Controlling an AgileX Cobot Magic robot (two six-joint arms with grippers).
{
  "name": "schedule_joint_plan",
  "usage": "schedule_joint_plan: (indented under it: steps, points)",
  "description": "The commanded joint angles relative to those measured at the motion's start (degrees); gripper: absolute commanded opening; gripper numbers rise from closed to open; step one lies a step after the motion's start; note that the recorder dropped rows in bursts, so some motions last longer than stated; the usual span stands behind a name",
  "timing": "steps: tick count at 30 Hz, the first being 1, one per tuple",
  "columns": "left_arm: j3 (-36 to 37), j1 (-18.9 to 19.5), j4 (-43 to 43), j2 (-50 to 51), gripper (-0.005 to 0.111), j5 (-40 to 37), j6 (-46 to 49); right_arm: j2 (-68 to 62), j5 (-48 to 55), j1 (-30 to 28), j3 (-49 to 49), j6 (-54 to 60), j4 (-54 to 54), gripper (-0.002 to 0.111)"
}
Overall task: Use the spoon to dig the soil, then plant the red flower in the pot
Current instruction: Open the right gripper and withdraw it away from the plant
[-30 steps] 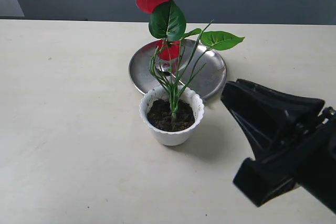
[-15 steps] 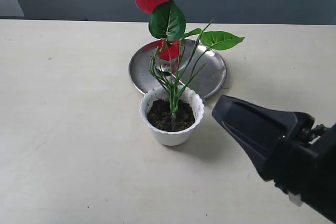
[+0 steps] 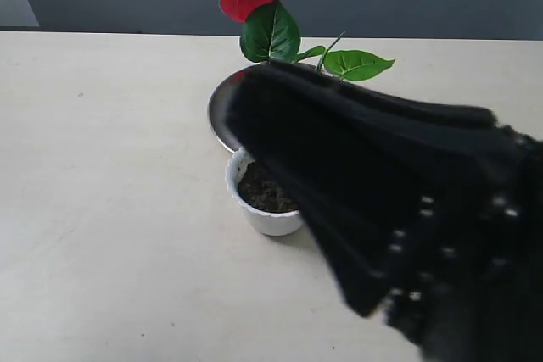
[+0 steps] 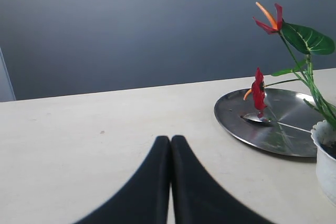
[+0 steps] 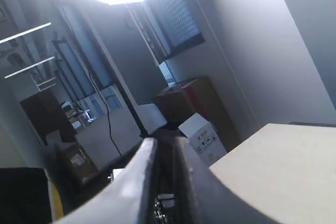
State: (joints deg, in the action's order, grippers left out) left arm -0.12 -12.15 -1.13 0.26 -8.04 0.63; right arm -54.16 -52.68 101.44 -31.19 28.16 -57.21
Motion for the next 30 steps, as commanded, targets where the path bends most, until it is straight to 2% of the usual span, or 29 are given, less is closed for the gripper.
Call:
schedule_joint_plan:
  steps: [1,3,12,17,22,26,30]
  points:
    - [0.12,-0.4,0.23,-0.26,0.001,0.74,0.0,-6.84,9.76,-6.58,-8.7,5.23,2.33,0.013]
    - [0.12,-0.4,0.23,-0.26,0.001,0.74,0.0,-9.86,12.48,-8.18,-12.63,8.55,2.33,0.013]
    - [0.12,-0.4,0.23,-0.26,0.001,0.74,0.0,-20.59,15.48,-8.32,-29.89,21.19,-2.07,0.013]
    - [0.12,-0.4,0.23,-0.26,0.001,0.74,0.0,-25.77,24.79,-8.32,-46.15,37.51,-11.55,0.013]
    - [0.12,-0.4,0.23,-0.26,0.001,0.74,0.0,-28.4,36.17,-8.32,-57.89,56.34,-20.08,0.013]
    - [0.12,-0.4,0.28,-0.26,0.001,0.74,0.0,-27.97,36.61,-8.32,-59.86,60.81,-23.34,0.013]
    - [0.12,-0.4,0.4,-0.26,0.001,0.74,0.0,-27.59,32.13,-8.32,-59.86,62.26,-27.02,0.013]
